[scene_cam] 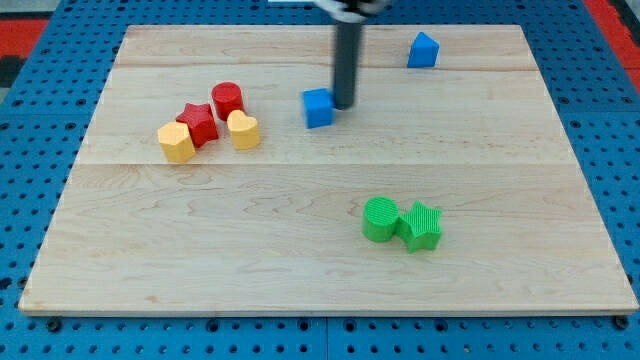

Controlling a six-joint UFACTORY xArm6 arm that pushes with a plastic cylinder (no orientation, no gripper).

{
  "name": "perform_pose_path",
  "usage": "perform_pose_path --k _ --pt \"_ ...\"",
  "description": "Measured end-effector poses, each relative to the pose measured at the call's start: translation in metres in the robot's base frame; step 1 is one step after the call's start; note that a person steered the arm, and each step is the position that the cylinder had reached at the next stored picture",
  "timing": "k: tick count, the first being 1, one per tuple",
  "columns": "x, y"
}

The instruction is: Drag the blue triangle slightly to the bottom

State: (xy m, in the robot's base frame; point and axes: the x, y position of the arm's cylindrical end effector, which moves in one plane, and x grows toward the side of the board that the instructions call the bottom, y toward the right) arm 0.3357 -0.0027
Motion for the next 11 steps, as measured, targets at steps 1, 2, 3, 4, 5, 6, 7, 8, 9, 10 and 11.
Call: perform_pose_path --k 1,2,3,4,5,6,7,8,9,10,11 --pt "0.006 -0.018" --pt "-0.015 -0.025" --pt "-0.022 0.055" --pt "-0.082 0.070" --pt "-0.131 0.116" --pt "-0.099 0.192" --pt "-0.072 0.170" --pt "-0.089 0.162" --pt "-0.100 0.175" --pt "-0.117 0.202" --pt "-0.123 0.155"
